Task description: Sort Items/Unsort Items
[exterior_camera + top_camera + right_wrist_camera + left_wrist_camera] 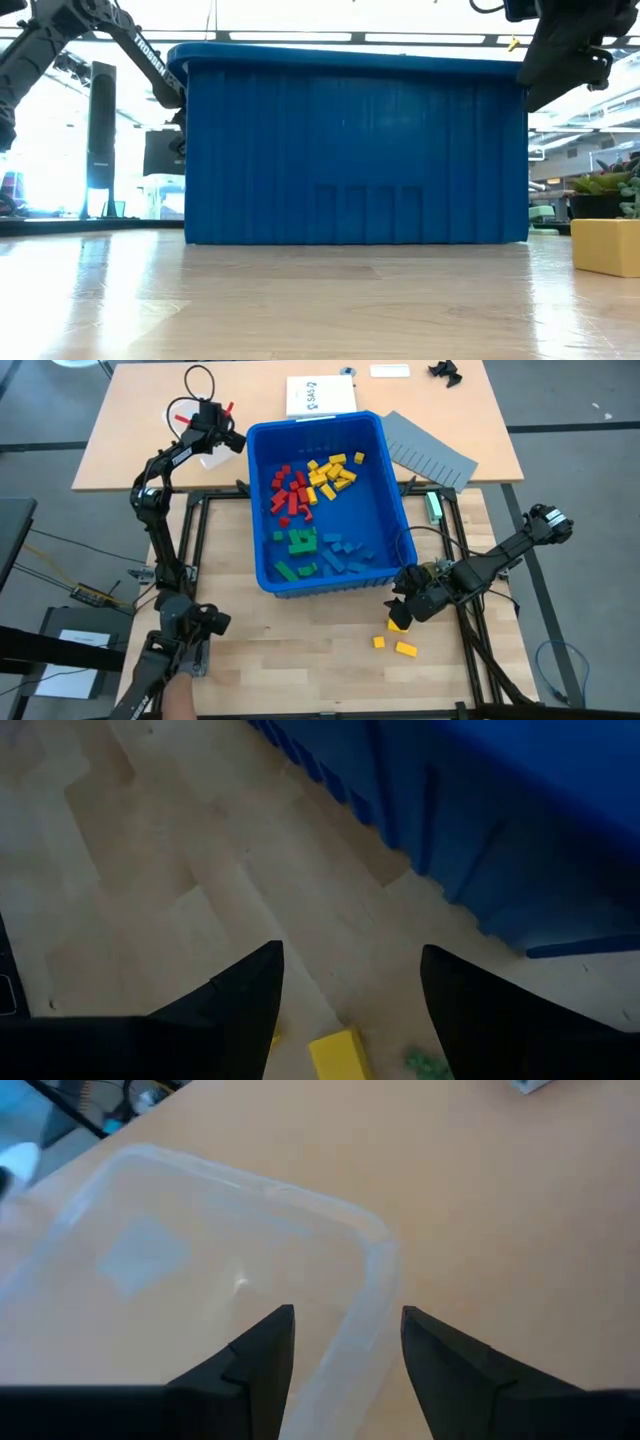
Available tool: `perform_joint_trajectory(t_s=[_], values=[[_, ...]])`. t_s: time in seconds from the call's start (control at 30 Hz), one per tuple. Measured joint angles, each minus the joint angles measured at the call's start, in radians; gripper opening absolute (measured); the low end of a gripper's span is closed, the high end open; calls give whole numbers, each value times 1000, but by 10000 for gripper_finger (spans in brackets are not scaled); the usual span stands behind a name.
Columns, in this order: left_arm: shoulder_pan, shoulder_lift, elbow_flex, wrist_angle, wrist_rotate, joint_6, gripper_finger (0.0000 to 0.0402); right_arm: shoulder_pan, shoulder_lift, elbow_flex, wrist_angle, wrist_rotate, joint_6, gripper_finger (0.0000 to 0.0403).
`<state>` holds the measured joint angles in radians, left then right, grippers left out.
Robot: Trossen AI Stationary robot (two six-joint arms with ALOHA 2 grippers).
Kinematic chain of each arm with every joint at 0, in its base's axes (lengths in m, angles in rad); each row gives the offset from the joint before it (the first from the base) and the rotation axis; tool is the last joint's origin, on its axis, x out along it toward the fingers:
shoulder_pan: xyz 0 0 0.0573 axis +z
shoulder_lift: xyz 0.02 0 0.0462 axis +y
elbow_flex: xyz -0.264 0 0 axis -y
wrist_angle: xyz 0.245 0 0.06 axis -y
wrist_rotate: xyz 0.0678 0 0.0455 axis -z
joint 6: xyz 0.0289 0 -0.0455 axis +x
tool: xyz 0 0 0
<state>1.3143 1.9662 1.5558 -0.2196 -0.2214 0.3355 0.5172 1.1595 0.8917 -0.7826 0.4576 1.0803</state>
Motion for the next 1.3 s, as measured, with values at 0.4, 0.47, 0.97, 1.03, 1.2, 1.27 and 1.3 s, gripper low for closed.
perform_joint_trajectory(t_s=[0.4,0.47,0.97,1.03,1.2,1.27,1.3], values=[[-6,-2,362,-623,-131,-17,192,-7,1,0,-6,11,-54,236],[5,17,385,-667,-120,20,192,-7,1,0,-5,10,-62,236],[38,157,382,-631,-108,163,191,0,1,0,-6,18,-61,236],[39,157,368,-611,-108,196,185,-1,1,0,-6,18,-62,236],[39,157,323,-577,-104,267,139,-1,1,0,-6,19,-62,236],[39,157,307,-569,-103,287,113,-1,1,0,-6,19,-67,236],[39,157,302,-569,-105,293,97,-1,1,0,-7,19,-69,236]])
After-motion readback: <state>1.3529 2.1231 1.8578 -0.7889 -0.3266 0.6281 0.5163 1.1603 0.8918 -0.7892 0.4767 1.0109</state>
